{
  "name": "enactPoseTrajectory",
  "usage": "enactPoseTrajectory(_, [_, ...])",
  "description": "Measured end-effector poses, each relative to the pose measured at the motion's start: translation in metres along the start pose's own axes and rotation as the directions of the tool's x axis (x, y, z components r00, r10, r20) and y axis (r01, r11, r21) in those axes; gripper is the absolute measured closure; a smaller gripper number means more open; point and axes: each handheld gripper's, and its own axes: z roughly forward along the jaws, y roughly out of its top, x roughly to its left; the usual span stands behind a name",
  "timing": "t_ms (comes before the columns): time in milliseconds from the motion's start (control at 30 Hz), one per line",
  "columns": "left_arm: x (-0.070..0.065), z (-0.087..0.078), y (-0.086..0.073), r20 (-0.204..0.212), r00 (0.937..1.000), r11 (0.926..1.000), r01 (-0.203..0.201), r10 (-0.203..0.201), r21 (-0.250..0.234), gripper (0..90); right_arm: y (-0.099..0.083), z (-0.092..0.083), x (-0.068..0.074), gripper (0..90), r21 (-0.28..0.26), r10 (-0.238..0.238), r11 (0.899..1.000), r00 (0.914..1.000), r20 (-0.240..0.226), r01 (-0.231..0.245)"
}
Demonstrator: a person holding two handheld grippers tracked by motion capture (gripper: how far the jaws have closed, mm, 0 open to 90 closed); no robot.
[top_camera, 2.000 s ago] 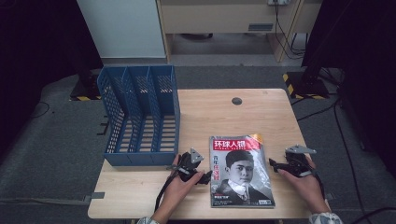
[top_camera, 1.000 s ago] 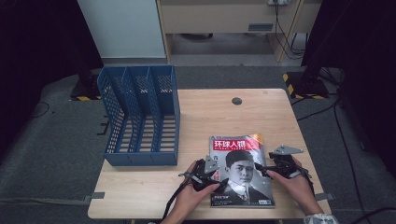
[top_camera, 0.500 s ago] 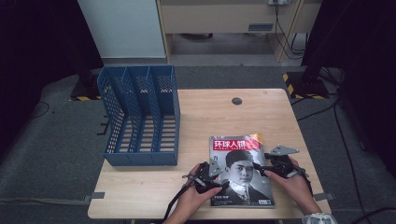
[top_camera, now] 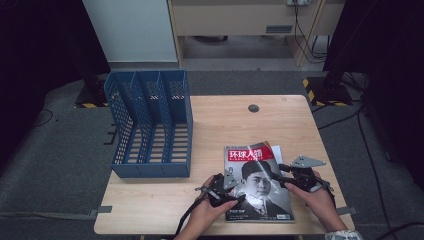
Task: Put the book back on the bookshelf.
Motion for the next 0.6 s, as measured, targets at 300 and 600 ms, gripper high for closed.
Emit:
enactPoseTrajectory(300, [0.000, 0.000, 0.000, 0.000, 1.0000, 1.0000, -0.003, 0.003, -0.002, 19.7, -0.009, 0.000, -0.012, 48.8, 0.018, 0.119, 0.993, 0.9924, -0.030, -0.119])
enactPoseTrajectory(600, [0.001, 0.001, -0.001, 0.001, 1.0000, 0.9999, -0.005, 0.005, -0.010, 19.5, -0.013, -0.003, -0.005, 52.4, 0.077, 0.102, 0.993, 0.9906, -0.091, -0.095])
